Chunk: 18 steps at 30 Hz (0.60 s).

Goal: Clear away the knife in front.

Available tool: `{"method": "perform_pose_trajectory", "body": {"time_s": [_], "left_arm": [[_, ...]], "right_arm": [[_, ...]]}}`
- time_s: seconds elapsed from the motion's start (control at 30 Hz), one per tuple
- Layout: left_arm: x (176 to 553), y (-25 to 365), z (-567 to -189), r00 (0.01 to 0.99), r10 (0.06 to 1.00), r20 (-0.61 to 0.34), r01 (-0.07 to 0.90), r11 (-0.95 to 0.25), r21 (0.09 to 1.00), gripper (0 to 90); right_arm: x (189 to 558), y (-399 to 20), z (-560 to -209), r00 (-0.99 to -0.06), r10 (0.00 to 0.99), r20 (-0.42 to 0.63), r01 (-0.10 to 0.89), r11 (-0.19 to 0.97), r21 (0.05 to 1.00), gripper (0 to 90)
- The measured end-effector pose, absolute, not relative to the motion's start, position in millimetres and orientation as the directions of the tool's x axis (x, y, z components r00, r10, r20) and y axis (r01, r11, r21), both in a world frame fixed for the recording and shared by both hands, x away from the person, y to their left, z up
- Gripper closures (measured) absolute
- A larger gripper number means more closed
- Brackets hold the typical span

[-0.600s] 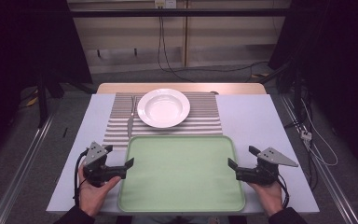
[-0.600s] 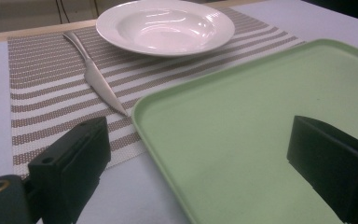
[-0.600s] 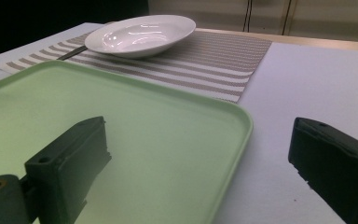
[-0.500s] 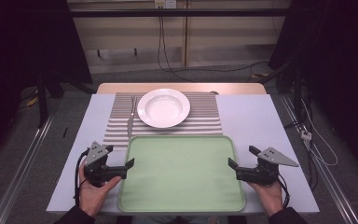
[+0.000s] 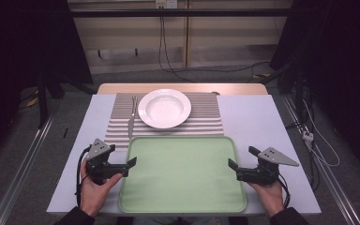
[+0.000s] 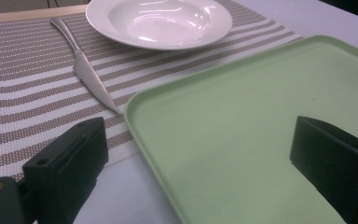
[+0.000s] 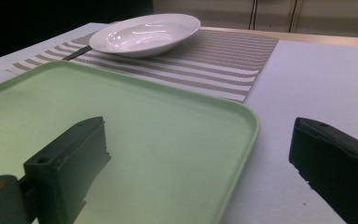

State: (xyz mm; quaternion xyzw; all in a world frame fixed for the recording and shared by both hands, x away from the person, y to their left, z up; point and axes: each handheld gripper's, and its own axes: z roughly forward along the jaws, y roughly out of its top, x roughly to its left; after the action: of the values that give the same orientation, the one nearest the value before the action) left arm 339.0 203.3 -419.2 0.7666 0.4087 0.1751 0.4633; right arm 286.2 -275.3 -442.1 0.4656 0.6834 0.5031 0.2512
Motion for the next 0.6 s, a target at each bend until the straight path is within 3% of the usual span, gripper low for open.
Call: {"method": "perform_pose_trajectory", "body": {"time_s": [0.23,0.33,0.6], "left_arm": [[353,201,-416,0.619,0.775,-0.128,0.487,-0.251,0.837,4.1],[359,199,-413,0.613,0.785,-0.089,0.473,-0.274,0.837,4.0],[381,201,-404,0.608,0.781,-0.143,0.501,-0.238,0.832,4.1]], "right_arm": [[286,-276,-442,-0.436,0.891,0.129,0.385,0.055,0.921,4.3],[286,-275,-442,-0.443,0.888,0.122,0.380,0.063,0.923,4.3],[286,-275,-442,-0.443,0.888,0.123,0.380,0.061,0.923,4.3]]}}
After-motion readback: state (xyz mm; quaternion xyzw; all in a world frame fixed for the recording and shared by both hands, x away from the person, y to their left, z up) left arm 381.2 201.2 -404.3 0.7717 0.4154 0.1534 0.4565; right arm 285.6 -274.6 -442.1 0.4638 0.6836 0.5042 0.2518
